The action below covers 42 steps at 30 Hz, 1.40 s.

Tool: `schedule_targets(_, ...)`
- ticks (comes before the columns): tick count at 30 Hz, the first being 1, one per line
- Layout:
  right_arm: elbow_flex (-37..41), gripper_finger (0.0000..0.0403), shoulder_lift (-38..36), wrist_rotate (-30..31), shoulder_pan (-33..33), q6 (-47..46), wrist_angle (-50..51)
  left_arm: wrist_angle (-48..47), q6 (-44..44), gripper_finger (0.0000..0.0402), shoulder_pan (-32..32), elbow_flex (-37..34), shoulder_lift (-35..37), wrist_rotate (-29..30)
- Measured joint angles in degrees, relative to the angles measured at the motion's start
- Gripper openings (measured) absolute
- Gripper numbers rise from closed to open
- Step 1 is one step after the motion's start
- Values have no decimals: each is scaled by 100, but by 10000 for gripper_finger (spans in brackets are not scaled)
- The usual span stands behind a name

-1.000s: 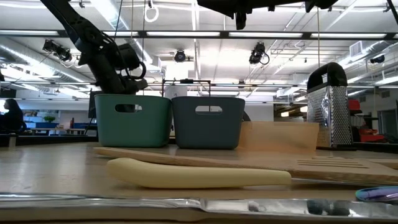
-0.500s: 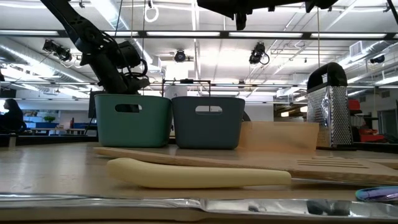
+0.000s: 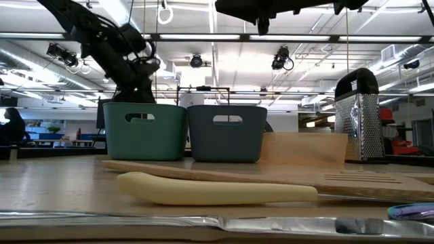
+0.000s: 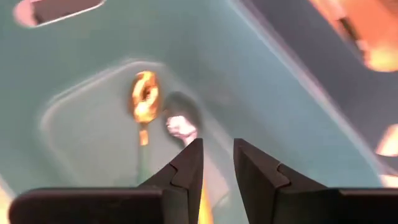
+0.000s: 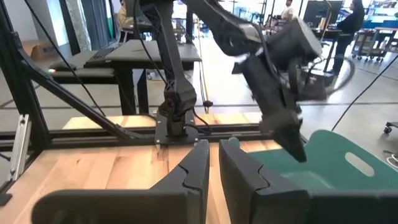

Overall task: Pick & Place Kitchen Items
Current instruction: Put the yellow table knife into the blue bin

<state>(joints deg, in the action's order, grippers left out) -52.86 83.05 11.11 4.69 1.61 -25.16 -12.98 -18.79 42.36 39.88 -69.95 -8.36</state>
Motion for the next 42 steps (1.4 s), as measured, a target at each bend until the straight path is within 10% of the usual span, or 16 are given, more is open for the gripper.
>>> schedule_targets(22,0,45,0,-320,161,-586,766,444,639,94,-3079,0,1160,-303)
schedule_targets(42,0,45,0,-315,810,-1019,1390,542,158,94,-5622,7,835,1314)
